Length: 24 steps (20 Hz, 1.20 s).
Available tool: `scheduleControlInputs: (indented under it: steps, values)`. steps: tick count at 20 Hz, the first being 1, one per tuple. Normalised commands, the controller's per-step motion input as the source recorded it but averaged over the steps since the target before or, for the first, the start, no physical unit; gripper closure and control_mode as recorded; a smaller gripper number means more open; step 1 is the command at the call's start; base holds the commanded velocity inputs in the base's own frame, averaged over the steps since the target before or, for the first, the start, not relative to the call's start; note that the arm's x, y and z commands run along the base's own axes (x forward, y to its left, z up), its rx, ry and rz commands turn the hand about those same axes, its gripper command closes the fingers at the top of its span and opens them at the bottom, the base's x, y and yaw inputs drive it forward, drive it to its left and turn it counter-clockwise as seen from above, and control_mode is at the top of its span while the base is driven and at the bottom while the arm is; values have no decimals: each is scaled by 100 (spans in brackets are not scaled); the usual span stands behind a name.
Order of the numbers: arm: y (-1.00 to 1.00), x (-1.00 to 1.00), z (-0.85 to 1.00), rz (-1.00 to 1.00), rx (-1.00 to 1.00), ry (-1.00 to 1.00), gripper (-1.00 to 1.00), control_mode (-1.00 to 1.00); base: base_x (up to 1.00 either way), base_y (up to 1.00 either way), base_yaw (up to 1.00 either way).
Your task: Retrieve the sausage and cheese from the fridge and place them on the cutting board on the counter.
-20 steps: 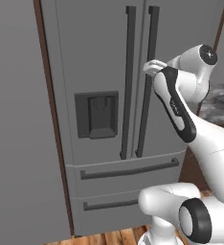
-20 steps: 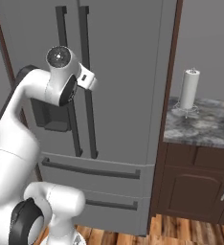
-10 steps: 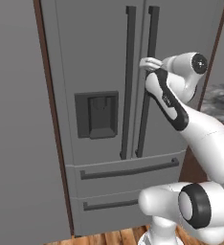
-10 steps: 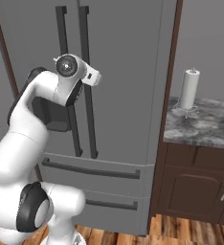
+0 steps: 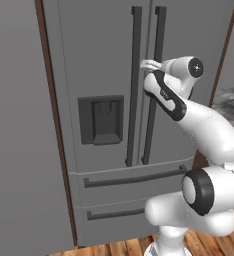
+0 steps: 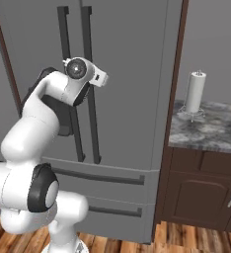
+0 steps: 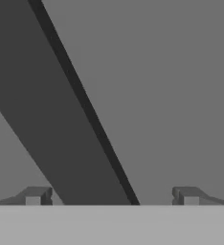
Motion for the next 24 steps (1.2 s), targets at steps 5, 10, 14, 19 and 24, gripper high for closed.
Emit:
scheduleControlInputs:
  steps: [5,10,14,19,24]
  values:
    - [0,73,-6,3,0,3,-100,-100,0,0,0]
    - [0,85,-14,6,3,1,-100,-100,0,0,0]
    - [0,28,-4,0,1,0,100,-100,0,0,0]
    - [0,0,0,0,0,1,100,-100,0,0,0]
    - [-24,-23,0,-1,0,3,100,-100,0,0,0]
